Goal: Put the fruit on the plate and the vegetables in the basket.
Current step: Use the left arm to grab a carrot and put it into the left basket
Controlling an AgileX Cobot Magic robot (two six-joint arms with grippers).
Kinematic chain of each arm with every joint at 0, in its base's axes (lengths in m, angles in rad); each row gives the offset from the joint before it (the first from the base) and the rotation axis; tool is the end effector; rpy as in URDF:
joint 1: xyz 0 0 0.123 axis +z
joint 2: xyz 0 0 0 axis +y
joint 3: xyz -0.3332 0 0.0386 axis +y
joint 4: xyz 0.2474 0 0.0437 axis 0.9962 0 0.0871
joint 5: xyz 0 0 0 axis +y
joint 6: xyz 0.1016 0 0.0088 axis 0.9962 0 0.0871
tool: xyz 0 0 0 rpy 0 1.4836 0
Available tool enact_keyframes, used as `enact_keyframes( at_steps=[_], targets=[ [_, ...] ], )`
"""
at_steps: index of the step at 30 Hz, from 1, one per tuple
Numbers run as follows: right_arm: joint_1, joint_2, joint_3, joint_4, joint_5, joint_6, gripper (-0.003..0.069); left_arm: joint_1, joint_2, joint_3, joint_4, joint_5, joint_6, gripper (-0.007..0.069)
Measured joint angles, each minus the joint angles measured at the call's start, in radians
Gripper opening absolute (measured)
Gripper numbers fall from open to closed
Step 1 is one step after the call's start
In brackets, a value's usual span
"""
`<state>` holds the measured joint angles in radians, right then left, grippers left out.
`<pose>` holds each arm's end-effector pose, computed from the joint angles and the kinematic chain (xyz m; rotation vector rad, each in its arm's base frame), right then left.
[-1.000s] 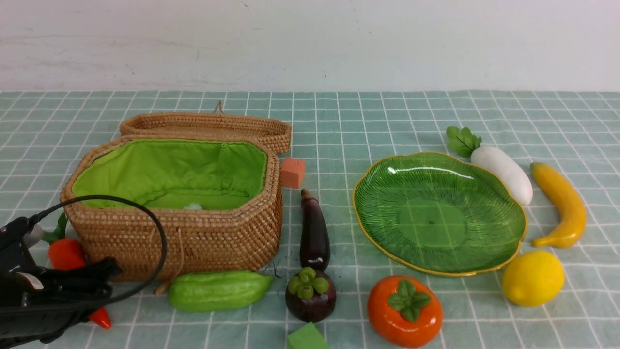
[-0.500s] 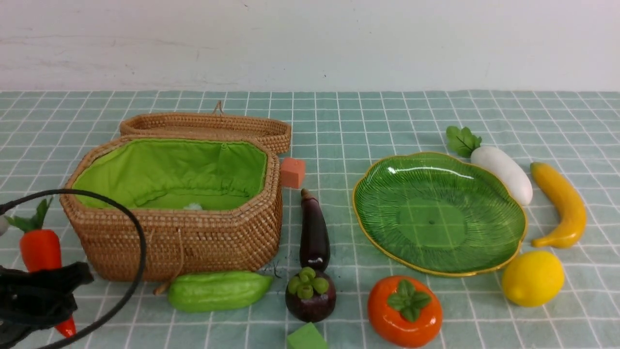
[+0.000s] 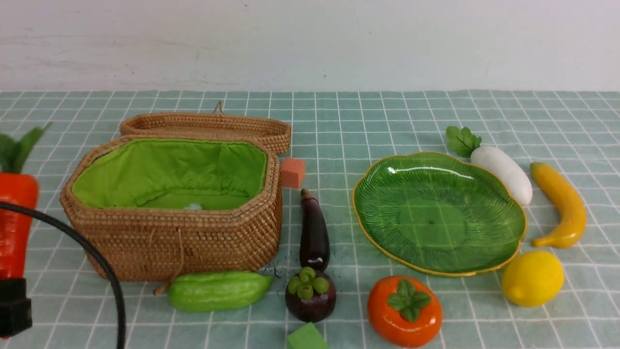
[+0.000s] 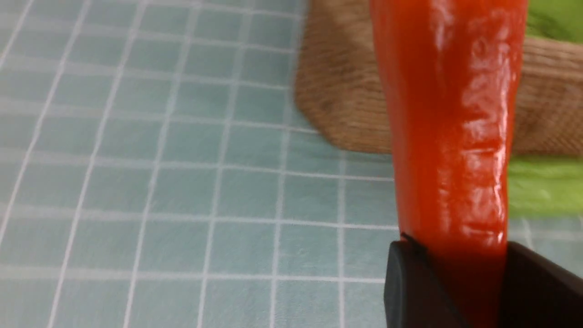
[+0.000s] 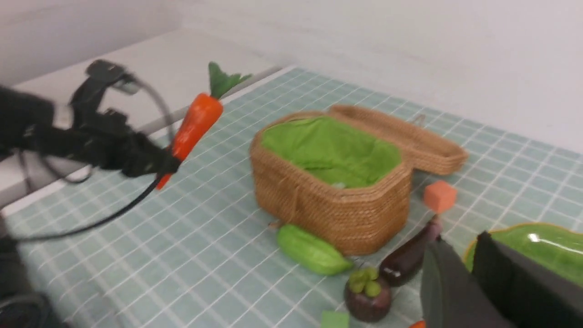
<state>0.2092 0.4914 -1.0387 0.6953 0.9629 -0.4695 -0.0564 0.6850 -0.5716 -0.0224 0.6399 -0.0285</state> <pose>-0.0132 0.0521 0.4630 -0.6032 1.6769 0.6218 0.0970 -0.0068 0.3161 0.0184 2.2376 -0.0709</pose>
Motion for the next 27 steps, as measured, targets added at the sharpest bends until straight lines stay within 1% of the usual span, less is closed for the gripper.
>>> enact_keyframes(
  at_steps=[1,2,4,8,9,11,14,15,16,19,21,23,24,25,27],
  targets=[
    [0.0,0.0,0.0,-0.021,-0.012,0.019,0.0105,-0.019,0.009,-0.021,-0.023,0.032,0.08,0.0218],
    [0.0,0.0,0.0,-0.051,-0.021,0.04,0.0105,-0.04,0.019,-0.043,-0.034,0.052,0.127,0.0218],
    [0.0,0.0,0.0,-0.12,-0.032,0.105,0.0105,-0.101,0.066,-0.121,-0.062,0.129,0.317,0.0218],
    [0.0,0.0,0.0,-0.21,-0.033,0.17,0.0105,-0.161,0.167,-0.242,-0.068,0.151,0.491,0.0218],
    [0.0,0.0,0.0,-0.213,-0.032,0.173,0.0105,-0.164,0.179,-0.256,-0.068,0.151,0.503,0.0218],
    [0.0,0.0,0.0,-0.219,-0.026,0.18,0.0105,-0.178,0.257,-0.328,-0.069,0.15,0.567,0.0218],
    [0.0,0.0,0.0,-0.218,-0.018,0.182,0.0105,-0.181,0.384,-0.448,-0.066,0.162,0.708,0.0218],
    [0.0,0.0,0.0,-0.218,-0.017,0.182,0.0105,-0.181,0.402,-0.456,-0.065,0.163,0.719,0.0218],
    [0.0,0.0,0.0,-0.218,-0.01,0.184,0.0105,-0.181,0.474,-0.523,-0.048,0.164,0.815,0.0218],
    [0.0,0.0,0.0,-0.218,0.007,0.184,0.0108,-0.181,0.613,-0.611,0.028,0.169,0.956,0.0218],
    [0.0,0.0,0.0,-0.219,0.013,0.184,0.0108,-0.181,0.66,-0.629,0.07,0.169,0.995,0.0218],
    [0.0,0.0,0.0,-0.22,0.034,0.184,0.0108,-0.181,0.744,-0.641,0.159,0.16,1.034,0.0217],
    [0.0,0.0,0.0,-0.22,0.036,0.184,0.0108,-0.181,0.751,-0.642,0.167,0.158,1.036,0.0217],
    [0.0,0.0,0.0,-0.22,0.042,0.184,0.0108,-0.181,0.806,-0.642,0.228,0.131,1.038,0.0217],
    [0.0,0.0,0.0,-0.22,0.047,0.184,0.0108,-0.181,0.833,-0.643,0.251,0.11,1.03,0.0217]
  ],
)
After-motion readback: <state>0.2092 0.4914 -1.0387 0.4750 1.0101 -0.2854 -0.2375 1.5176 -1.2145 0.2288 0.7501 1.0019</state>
